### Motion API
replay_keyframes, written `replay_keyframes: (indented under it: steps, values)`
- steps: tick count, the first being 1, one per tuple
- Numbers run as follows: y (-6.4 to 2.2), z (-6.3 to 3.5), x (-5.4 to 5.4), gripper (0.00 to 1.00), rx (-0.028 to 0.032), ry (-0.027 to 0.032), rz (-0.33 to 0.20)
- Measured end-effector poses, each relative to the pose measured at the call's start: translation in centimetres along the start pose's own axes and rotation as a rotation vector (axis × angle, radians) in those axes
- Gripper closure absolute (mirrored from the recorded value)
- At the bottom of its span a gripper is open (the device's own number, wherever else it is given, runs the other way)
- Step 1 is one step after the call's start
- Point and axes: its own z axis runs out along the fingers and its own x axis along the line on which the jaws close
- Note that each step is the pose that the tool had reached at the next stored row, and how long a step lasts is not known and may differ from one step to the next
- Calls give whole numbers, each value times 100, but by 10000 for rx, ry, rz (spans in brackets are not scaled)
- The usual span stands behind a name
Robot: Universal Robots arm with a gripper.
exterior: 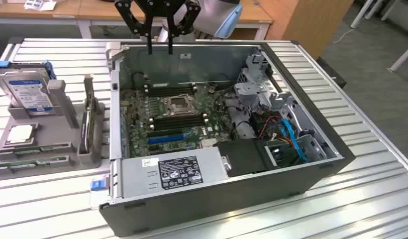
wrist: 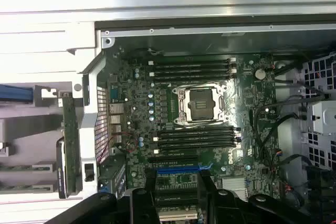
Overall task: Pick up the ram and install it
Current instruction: 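Reach for the ram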
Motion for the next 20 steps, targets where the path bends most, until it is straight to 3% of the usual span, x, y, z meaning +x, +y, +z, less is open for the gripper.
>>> replay_keyframes:
  steps: [14,20]
  values:
    - [0,-6,11,56,1,1,-1]
    - [-16,9,202,56,2,1,-1]
